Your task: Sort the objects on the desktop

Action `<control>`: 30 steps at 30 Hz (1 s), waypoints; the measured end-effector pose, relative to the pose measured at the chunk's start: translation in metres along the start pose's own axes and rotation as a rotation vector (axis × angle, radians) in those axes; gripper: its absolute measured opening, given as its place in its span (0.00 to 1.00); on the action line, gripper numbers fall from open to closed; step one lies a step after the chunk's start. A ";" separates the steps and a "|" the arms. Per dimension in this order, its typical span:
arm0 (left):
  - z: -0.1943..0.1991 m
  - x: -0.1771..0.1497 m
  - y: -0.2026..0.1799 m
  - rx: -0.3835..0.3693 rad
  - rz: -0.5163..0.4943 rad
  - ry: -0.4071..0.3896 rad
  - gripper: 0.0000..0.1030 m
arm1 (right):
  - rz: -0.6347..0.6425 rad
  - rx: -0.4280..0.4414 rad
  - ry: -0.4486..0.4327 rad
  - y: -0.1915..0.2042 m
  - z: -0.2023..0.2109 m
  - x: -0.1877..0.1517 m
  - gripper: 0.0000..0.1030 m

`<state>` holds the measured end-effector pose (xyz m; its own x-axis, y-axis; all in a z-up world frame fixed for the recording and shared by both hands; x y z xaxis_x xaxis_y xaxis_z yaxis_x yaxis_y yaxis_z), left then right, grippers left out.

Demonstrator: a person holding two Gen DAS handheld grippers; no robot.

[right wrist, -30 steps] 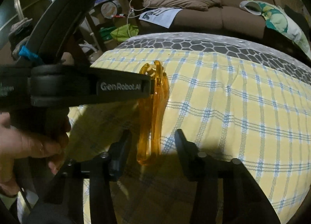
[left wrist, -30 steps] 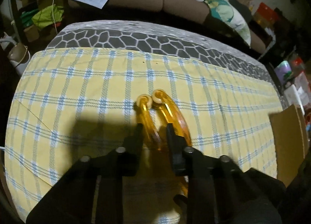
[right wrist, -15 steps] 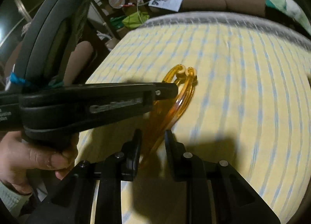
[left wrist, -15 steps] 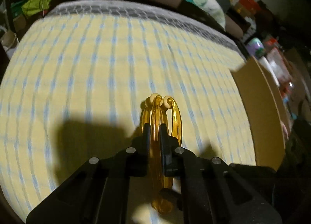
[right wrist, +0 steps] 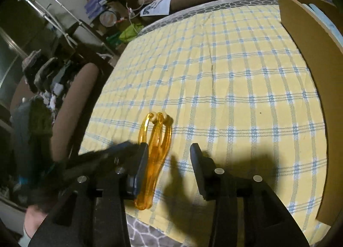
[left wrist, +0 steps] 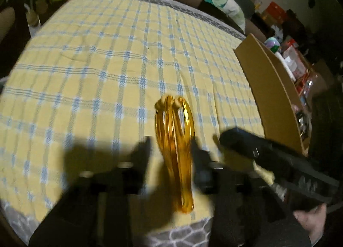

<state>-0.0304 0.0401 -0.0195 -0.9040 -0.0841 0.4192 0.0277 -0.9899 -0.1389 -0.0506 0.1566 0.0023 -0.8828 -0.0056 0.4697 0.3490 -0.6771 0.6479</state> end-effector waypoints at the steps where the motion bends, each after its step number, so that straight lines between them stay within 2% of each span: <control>1: 0.005 -0.006 -0.003 0.021 -0.022 -0.017 0.48 | -0.001 0.005 0.000 0.000 -0.001 0.000 0.41; 3: 0.006 -0.017 -0.011 0.033 -0.055 -0.024 0.48 | -0.010 0.019 0.002 0.001 -0.010 0.003 0.41; 6: -0.004 -0.032 -0.021 0.044 -0.088 0.007 0.48 | -0.002 0.022 0.008 0.001 -0.024 0.019 0.41; 8: -0.013 -0.038 -0.025 0.056 -0.106 0.025 0.43 | 0.025 -0.007 0.030 0.002 -0.031 0.022 0.41; 13: -0.016 -0.039 -0.041 0.123 -0.196 -0.017 0.42 | 0.090 -0.103 0.090 -0.006 -0.059 0.029 0.41; 15: -0.018 -0.039 -0.047 0.155 -0.222 -0.041 0.35 | 0.118 -0.134 0.139 -0.007 -0.073 0.024 0.41; 17: -0.018 -0.038 -0.050 0.146 -0.217 -0.056 0.31 | 0.187 -0.177 0.151 -0.002 -0.077 0.023 0.41; 19: -0.017 -0.036 -0.047 0.112 -0.181 -0.058 0.31 | 0.220 -0.192 0.159 0.000 -0.080 0.023 0.40; 21: -0.015 -0.034 -0.043 0.085 -0.150 -0.056 0.26 | 0.189 -0.157 0.146 -0.004 -0.078 0.024 0.30; 23: -0.014 -0.034 -0.042 0.066 -0.138 -0.054 0.25 | 0.106 -0.055 0.121 -0.011 -0.073 0.027 0.22; 26: -0.008 -0.034 -0.038 0.028 -0.112 -0.065 0.23 | -0.023 0.056 0.078 -0.027 -0.060 0.030 0.22; 30: 0.004 -0.027 -0.040 -0.021 -0.096 -0.093 0.23 | -0.070 0.104 0.043 -0.034 -0.042 0.030 0.21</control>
<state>-0.0057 0.0813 -0.0217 -0.8587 -0.0004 0.5126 -0.0669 -0.9914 -0.1128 -0.1024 0.1483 -0.0312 -0.9181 0.0055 0.3963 0.3150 -0.5968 0.7380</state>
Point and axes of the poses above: each gripper's, at about its wrist camera, not at the fingertips, and z roughly against the way its jaws point, y to its left, x to its top, the point moved 7 cm from there along -z, roughly the way its jaws point, and after that the axes turned 14 degrees about x, right-handed, at the moved point
